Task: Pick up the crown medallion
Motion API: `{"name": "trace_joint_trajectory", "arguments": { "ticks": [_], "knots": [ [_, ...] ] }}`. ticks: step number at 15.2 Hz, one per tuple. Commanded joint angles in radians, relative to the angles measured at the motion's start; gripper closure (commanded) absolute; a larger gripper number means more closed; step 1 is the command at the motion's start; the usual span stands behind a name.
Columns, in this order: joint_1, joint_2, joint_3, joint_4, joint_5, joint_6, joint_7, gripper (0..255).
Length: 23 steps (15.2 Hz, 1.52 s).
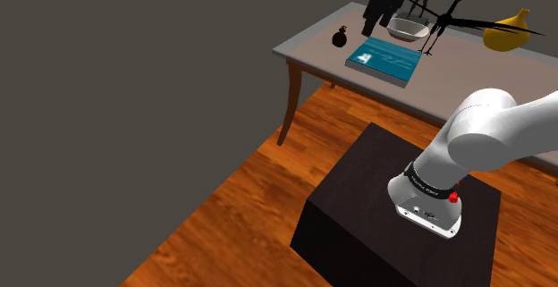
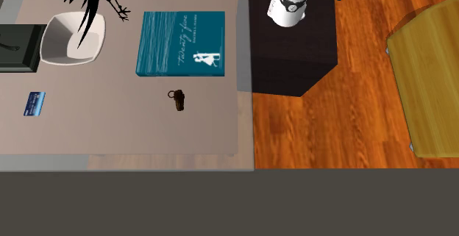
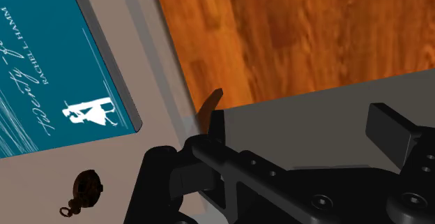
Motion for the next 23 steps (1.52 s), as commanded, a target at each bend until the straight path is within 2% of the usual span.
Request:
{"name": "trace_joint_trajectory", "arguments": {
  "ticks": [1,7,13,18,23],
  "knots": [
    [0.000,0.000,0.000,0.000,0.000,0.000,0.000,0],
    [-0.028,0.164,-0.117,0.066,-0.038,0.093,-0.107,0],
    [-0.043,0.355,-0.229,0.175,-0.036,0.168,-0.219,0],
    [-0.052,0.533,-0.316,0.298,0.006,0.210,-0.324,0],
    [-0.071,0.731,-0.391,0.454,0.087,0.223,-0.439,0]
  ]
}}
